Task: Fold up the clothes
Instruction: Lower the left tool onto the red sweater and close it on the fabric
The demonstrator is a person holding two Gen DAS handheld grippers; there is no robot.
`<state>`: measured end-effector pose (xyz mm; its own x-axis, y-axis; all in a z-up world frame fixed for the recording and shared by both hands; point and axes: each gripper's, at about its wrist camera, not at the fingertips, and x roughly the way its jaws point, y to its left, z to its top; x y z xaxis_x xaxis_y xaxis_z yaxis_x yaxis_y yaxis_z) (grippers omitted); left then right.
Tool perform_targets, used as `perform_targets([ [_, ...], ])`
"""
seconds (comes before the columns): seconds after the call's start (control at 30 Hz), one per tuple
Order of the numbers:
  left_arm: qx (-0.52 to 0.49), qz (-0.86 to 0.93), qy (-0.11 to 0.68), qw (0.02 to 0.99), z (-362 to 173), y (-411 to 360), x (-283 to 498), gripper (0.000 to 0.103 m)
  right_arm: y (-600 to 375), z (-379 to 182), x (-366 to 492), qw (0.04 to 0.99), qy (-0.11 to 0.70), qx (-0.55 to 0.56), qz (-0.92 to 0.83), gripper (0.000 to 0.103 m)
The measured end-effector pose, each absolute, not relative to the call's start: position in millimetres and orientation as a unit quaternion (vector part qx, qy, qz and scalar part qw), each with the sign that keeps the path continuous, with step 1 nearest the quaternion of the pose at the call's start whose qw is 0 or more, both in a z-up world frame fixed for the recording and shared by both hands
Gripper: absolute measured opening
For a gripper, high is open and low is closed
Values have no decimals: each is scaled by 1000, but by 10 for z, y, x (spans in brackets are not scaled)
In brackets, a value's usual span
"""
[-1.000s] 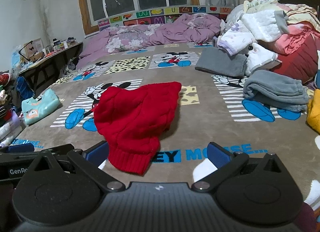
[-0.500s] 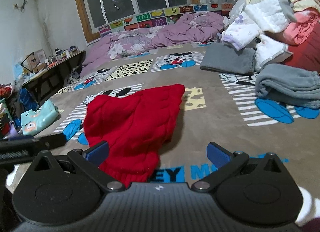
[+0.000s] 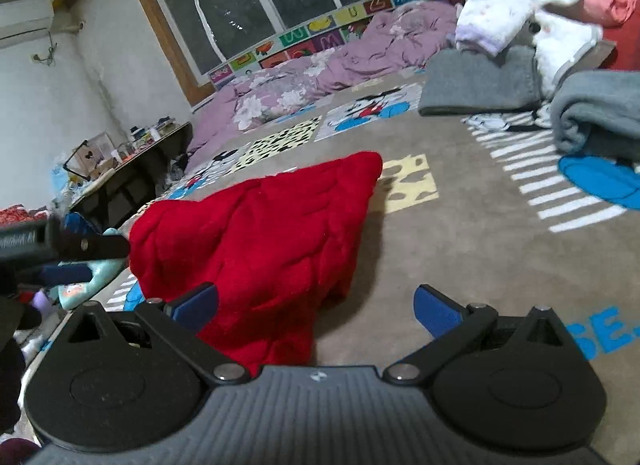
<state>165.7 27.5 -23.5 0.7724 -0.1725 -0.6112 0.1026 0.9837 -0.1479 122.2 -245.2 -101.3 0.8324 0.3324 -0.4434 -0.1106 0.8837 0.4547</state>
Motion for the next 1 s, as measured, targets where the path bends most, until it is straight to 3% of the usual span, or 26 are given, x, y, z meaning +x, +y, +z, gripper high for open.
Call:
perform_targets([
  [0.27, -46, -106, 339, 934, -189, 349, 2277, 100, -2640, -1018, 1513, 918, 258, 247, 172, 103],
  [0.5, -19, -145, 373, 916, -330, 337, 2790, 87, -2657, -983, 1859, 918, 258, 233, 189, 103],
  [1.0, -16, -209, 438, 874, -605, 304, 3666, 84, -2844, -1136, 2233, 887, 262, 286, 252, 103],
])
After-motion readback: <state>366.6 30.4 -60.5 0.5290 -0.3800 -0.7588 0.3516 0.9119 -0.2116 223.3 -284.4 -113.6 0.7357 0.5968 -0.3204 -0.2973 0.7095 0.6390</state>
